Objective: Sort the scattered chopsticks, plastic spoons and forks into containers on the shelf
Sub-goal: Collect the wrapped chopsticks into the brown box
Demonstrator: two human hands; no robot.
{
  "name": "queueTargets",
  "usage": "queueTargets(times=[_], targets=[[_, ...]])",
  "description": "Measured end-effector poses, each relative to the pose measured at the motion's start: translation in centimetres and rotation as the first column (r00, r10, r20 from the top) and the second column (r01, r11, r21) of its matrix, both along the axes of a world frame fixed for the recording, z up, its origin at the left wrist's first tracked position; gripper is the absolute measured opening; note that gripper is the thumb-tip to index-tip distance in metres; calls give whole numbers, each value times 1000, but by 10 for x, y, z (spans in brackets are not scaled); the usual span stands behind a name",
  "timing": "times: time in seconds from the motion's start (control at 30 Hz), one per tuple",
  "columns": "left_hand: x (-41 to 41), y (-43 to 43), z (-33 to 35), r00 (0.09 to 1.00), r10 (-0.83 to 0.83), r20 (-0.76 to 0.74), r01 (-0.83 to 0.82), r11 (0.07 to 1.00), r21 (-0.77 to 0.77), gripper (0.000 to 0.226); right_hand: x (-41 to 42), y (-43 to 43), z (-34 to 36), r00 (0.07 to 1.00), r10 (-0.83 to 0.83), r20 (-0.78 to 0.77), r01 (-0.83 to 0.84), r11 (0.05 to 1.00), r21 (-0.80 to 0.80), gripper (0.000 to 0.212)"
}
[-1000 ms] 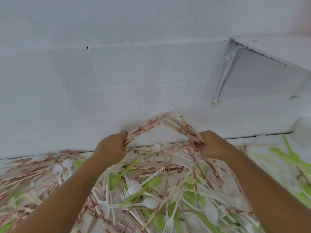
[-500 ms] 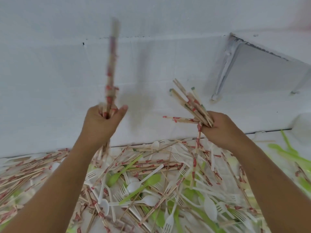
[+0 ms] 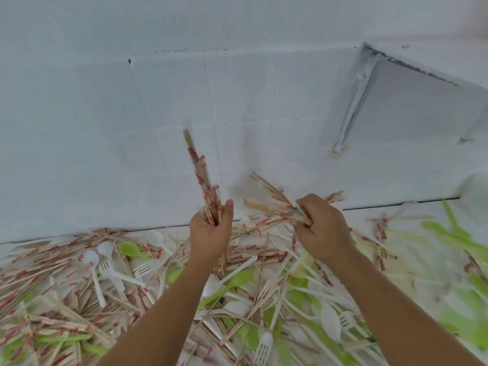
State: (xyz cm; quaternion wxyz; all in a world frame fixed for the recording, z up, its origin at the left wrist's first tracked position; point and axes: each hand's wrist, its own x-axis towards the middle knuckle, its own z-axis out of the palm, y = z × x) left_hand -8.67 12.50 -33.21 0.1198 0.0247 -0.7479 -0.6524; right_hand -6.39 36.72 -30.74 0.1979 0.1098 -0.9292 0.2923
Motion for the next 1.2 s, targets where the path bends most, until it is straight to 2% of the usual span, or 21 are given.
queueTargets(times=[0.13, 0.2, 0.33, 0.43, 0.5, 0.6, 0.67, 0.77, 0.8, 0.83, 0.9, 0.93, 0.97, 1.07, 1.2], targets=[[9, 0, -30, 997, -11, 77, 18, 996, -84, 43, 8, -7, -12, 988, 101, 117, -91, 992, -87, 39], [10, -2, -37, 992, -3, 125, 18, 993, -119, 34, 10, -7, -18, 976, 135, 171, -114, 986, -123, 36], [11, 1, -34, 988, -49, 144, 66, 991, -113, 37, 11, -17, -25, 960, 118, 255, -98, 991, -90, 23], [13, 6, -27, 986, -103, 128, 115, 989, -95, 55, 6, -26, -32, 947, 33, 321, -29, 999, -18, 23], [11, 7, -23, 989, -87, 116, 98, 990, -97, 61, 2, -28, -30, 952, -24, 306, 38, 998, -40, 19], [4, 0, -12, 994, -16, 108, 30, 991, -133, 70, -3, -26, -12, 975, -73, 208, 112, 977, -181, 23], [0, -5, -6, 996, -6, 84, 17, 991, -133, 77, -6, -26, 10, 983, -62, 171, 113, 946, -305, 17], [1, -8, 6, 998, -26, 59, 34, 991, -132, 78, -5, -24, 43, 949, -32, 314, 192, 849, -492, 24], [2, -8, 9, 998, -34, 54, 41, 990, -133, 76, -4, -21, 48, 919, -42, 393, 247, 837, -488, 31], [3, -9, 12, 998, -43, 51, 50, 989, -138, 74, -2, -19, 53, 885, -78, 459, 289, 864, -411, 34], [3, -9, 14, 998, -52, 45, 58, 987, -151, 70, 2, -14, 57, 842, -153, 517, 316, 917, -244, 27], [2, -10, 15, 998, -52, 39, 58, 986, -155, 67, 4, -14, 58, 852, -187, 489, 319, 926, -202, 28], [3, -11, 15, 998, -51, 32, 55, 986, -160, 65, 5, -14, 58, 869, -189, 457, 320, 919, -229, 32], [3, -13, 18, 999, -50, 3, 50, 986, -157, 62, 6, -18, 58, 922, -115, 369, 297, 820, -489, 43], [4, -13, 24, 999, -21, -42, 16, 993, -120, 59, 4, -31, 53, 971, -103, 215, 226, 688, -690, 44]])
